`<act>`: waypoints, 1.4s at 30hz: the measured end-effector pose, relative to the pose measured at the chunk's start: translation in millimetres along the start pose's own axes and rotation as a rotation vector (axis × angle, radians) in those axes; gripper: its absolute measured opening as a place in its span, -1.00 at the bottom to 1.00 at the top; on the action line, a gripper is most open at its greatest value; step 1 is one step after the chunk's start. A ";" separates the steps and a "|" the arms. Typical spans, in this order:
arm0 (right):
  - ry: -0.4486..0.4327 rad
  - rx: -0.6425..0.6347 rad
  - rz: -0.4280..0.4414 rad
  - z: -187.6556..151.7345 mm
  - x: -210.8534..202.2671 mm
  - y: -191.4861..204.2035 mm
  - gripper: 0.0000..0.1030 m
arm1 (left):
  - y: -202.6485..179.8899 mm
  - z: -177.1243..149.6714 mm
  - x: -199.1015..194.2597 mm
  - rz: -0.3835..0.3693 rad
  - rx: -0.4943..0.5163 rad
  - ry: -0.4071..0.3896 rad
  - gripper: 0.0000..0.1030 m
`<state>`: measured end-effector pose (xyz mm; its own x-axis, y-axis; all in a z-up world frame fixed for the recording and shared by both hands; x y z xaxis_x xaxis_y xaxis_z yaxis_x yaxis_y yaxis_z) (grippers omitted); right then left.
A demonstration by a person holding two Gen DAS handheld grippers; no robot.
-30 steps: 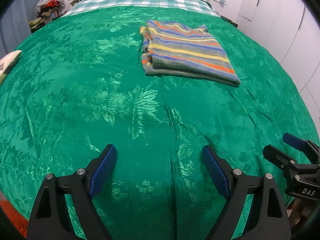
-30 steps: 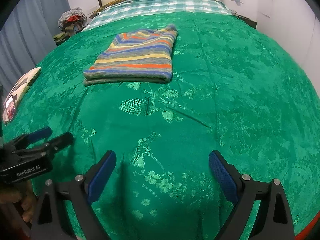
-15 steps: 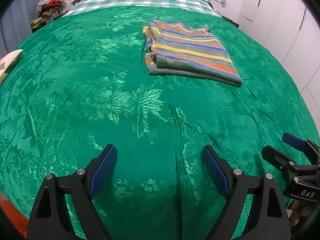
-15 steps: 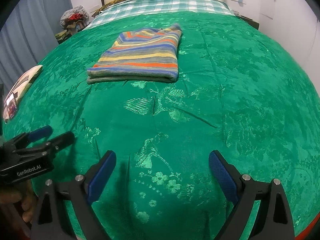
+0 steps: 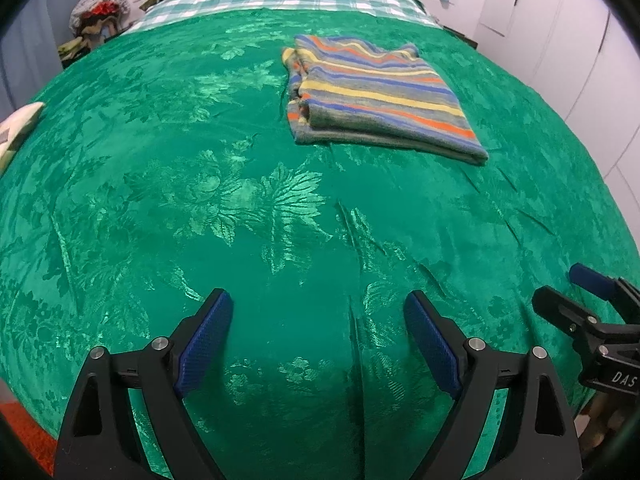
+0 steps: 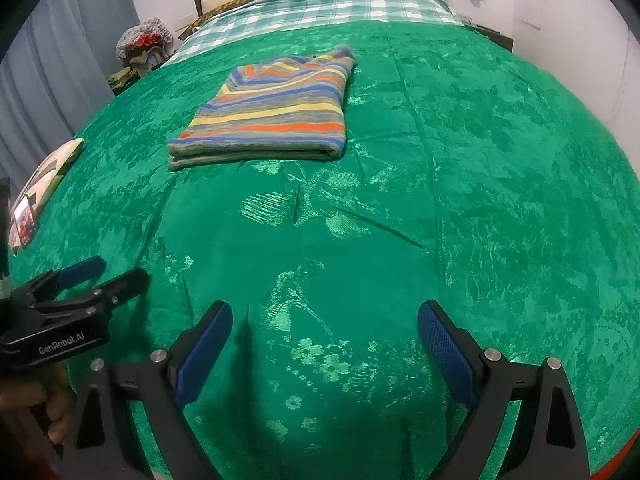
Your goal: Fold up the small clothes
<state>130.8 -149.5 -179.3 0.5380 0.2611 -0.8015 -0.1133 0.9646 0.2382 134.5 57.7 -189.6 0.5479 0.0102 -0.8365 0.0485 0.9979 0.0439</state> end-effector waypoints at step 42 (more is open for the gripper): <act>-0.039 -0.108 0.118 240.1 97.2 -30.9 0.71 | 5.6 233.0 84.0 -0.025 -0.018 0.001 0.29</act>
<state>387.1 -162.8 -132.9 0.5477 0.3729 -0.7490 -0.2656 0.9264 0.2670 375.4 49.2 -132.3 0.5461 -0.0147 -0.8376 0.0469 0.9988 0.0130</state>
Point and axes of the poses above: each gripper's, at about its wrist camera, not at the fingertips, and x roughly the way its jaws point, y to its left, z to its top, the point moved 2 cm from there along x, roughly the way its jaws point, and after that the axes turned 9 degrees about z, right-handed, at the moved point
